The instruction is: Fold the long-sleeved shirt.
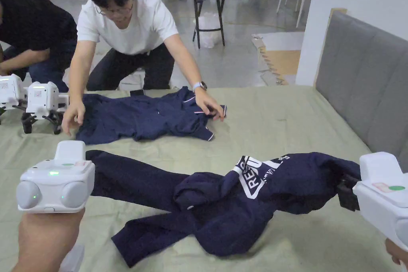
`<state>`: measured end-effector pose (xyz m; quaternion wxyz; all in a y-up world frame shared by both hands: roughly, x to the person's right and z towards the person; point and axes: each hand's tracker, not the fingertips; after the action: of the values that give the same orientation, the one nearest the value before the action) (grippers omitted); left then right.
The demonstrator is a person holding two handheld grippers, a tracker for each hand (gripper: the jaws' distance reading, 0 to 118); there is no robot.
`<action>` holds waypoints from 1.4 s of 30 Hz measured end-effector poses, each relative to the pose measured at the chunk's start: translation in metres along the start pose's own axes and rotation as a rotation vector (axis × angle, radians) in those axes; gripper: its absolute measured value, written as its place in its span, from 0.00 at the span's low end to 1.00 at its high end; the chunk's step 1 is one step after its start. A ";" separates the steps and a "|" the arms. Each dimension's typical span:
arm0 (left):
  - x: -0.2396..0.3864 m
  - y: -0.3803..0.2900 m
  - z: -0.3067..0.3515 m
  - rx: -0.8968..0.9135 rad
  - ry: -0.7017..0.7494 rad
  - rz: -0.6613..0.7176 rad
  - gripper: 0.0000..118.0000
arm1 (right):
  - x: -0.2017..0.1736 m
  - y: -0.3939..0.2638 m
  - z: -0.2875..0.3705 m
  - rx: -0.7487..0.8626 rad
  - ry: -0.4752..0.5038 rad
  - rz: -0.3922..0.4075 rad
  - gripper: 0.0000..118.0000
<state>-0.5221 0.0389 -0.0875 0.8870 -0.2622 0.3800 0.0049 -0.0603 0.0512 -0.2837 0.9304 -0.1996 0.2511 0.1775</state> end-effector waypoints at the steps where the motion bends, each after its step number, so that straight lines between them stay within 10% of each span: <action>1: -0.006 0.014 0.010 0.030 0.004 0.019 0.05 | 0.008 0.019 0.007 0.024 0.003 0.008 0.21; 14: -0.103 0.199 0.123 0.347 0.096 0.227 0.05 | 0.075 0.241 0.071 0.289 0.030 -0.103 0.21; 22: -0.108 0.347 0.156 0.539 0.277 0.115 0.05 | 0.096 0.394 0.068 0.376 -0.057 -0.122 0.21; 42: -0.090 0.508 0.071 0.614 0.415 0.040 0.05 | 0.106 0.564 0.000 0.477 -0.218 -0.122 0.21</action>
<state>-0.6444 0.5270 -0.2200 0.8283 0.0284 0.5404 -0.1451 -0.2176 0.5593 -0.5002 0.9816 0.0310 0.1717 0.0774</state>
